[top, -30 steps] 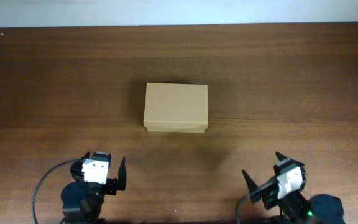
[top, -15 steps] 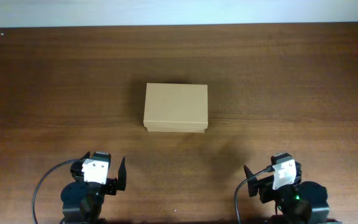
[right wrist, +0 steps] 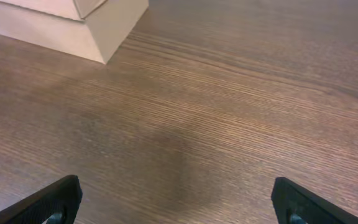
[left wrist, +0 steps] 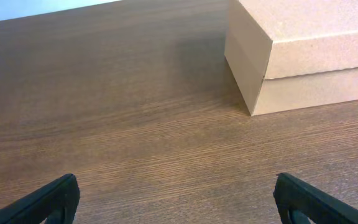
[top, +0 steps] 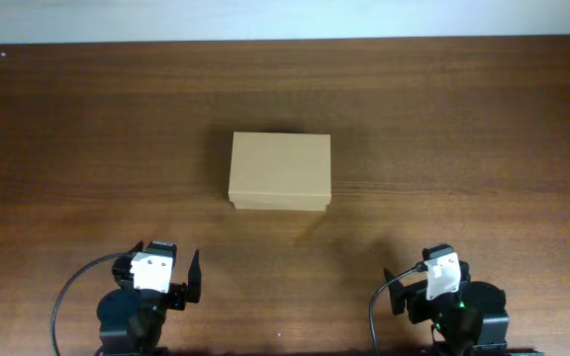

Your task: Pack container

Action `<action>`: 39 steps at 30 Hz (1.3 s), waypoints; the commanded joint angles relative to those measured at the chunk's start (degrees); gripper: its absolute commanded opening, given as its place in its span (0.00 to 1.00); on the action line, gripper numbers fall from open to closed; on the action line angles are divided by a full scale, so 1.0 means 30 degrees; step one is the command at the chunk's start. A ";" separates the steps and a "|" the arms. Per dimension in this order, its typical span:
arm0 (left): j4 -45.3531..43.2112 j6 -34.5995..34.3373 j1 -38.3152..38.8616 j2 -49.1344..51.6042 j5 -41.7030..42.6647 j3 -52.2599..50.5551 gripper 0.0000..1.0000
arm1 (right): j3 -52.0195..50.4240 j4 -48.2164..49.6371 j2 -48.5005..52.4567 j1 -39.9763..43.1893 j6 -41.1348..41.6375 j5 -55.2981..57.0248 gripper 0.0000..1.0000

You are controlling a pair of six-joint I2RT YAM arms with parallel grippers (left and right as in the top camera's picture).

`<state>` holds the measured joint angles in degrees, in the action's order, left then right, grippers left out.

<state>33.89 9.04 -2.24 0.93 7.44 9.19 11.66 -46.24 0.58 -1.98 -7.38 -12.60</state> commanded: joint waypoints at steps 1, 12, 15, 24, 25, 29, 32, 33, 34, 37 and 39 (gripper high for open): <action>0.0015 0.0306 -0.0095 -0.0211 -0.0066 -0.0102 1.00 | -0.0430 0.0073 -0.0131 0.0692 0.0204 0.0415 0.99; 0.0015 0.0306 -0.0095 -0.0211 -0.0066 -0.0102 1.00 | -0.0459 0.0087 -0.0131 0.1435 0.0204 0.0430 0.99; 0.0015 0.0306 -0.0095 -0.0211 -0.0066 -0.0102 0.99 | -0.0459 0.0087 -0.0131 0.1435 0.0204 0.0430 0.99; 0.0022 0.0306 -0.0095 -0.0211 -0.0066 -0.0102 1.00 | -0.0459 0.0087 -0.0131 0.1435 0.0204 0.0430 0.99; 0.0022 0.0306 -0.0095 -0.0211 -0.0073 -0.0102 1.00 | -0.0459 0.0087 -0.0131 0.1435 0.0204 0.0430 0.99; 0.0015 0.0306 -0.0095 -0.0211 -0.0073 -0.0102 1.00 | -0.0459 0.0087 -0.0131 0.1435 0.0204 0.0430 0.99; 0.0022 0.0306 -0.0095 -0.0211 -0.0066 -0.0102 1.00 | -0.0459 0.0087 -0.0131 0.1435 0.0204 0.0430 0.99; 0.0015 0.0306 -0.0095 -0.0211 -0.0066 -0.0102 1.00 | -0.0459 0.0087 -0.0131 0.1435 0.0204 0.0430 0.99; 0.0022 0.0306 -0.0095 -0.0211 -0.0066 -0.0102 1.00 | -0.0459 0.0087 -0.0131 0.1435 0.0204 0.0430 0.99; 0.0015 0.0306 -0.0095 -0.0211 -0.0066 -0.0102 0.99 | -0.0459 0.0087 -0.0131 0.1435 0.0204 0.0423 0.99; 0.0015 0.0306 -0.0095 -0.0211 -0.0066 -0.0102 1.00 | -0.0459 0.0087 -0.0131 0.1435 0.0204 0.0430 0.99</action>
<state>33.89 9.04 -2.24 0.93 7.44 9.19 11.00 -46.22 0.58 1.74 -7.31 -11.99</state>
